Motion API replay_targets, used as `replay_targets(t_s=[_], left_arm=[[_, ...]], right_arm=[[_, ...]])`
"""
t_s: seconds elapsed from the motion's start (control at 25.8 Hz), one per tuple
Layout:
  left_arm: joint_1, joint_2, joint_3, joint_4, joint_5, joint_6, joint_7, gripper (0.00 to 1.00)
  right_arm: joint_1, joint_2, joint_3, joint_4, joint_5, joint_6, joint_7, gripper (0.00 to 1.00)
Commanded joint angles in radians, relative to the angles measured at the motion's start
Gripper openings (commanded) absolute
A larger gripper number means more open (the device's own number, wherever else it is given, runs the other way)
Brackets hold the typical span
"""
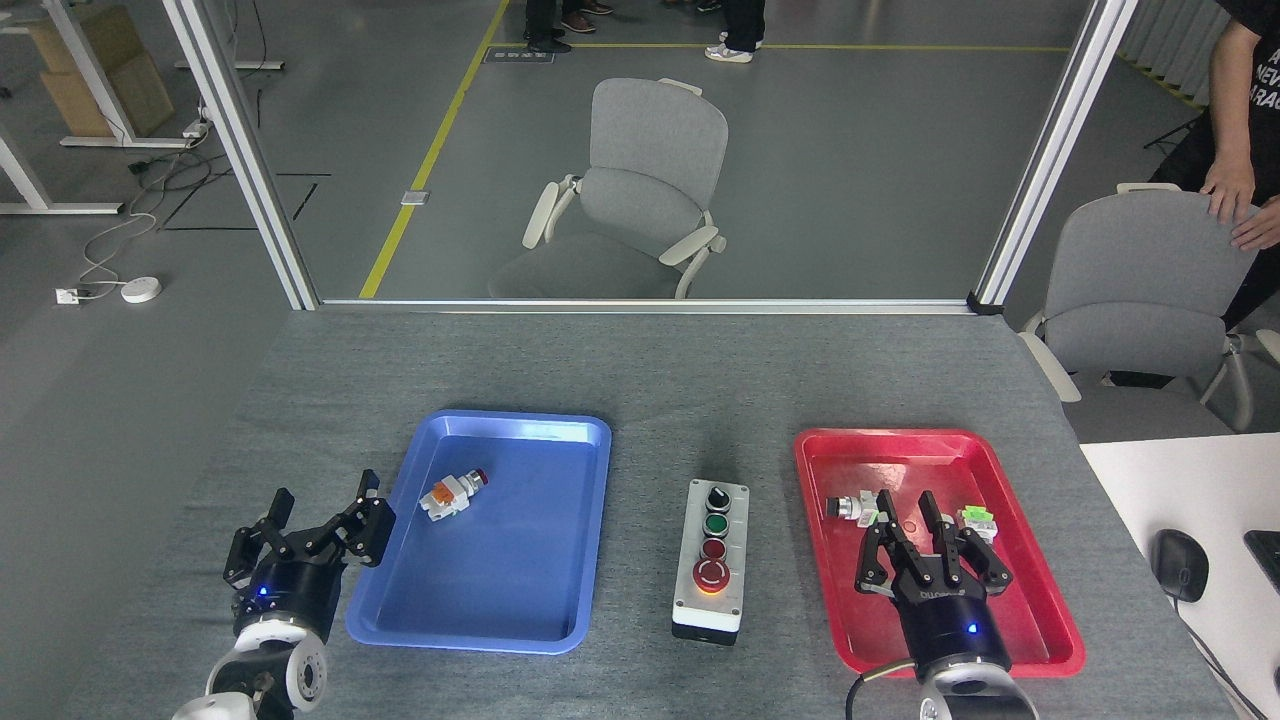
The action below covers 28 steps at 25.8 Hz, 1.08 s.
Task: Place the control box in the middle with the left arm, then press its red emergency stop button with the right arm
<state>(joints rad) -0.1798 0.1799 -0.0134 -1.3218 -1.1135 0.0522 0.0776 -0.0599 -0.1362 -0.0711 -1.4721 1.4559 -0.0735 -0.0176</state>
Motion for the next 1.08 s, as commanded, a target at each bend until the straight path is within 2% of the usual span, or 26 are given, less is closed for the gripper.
replay_targets(t_s=[0.0,0.27,1.05], left_arm=[[0.003,-0.034,-0.025,0.036,0.006,0.001,0.047,0.99],[-0.001,-0.050,-0.025,0.044,-0.002,0.005,0.060,0.99],[-0.001,-0.053,-0.025,0.045,0.007,0.005,0.059,0.99]], right_arm=[[0.000,-0.019,-0.006,0.004,-0.005,0.017,-0.001,0.98],[0.011,-0.049,-0.035,0.004,-0.005,0.017,0.002,0.98],[0.018,-0.051,-0.065,0.007,-0.006,0.009,0.004,0.98]])
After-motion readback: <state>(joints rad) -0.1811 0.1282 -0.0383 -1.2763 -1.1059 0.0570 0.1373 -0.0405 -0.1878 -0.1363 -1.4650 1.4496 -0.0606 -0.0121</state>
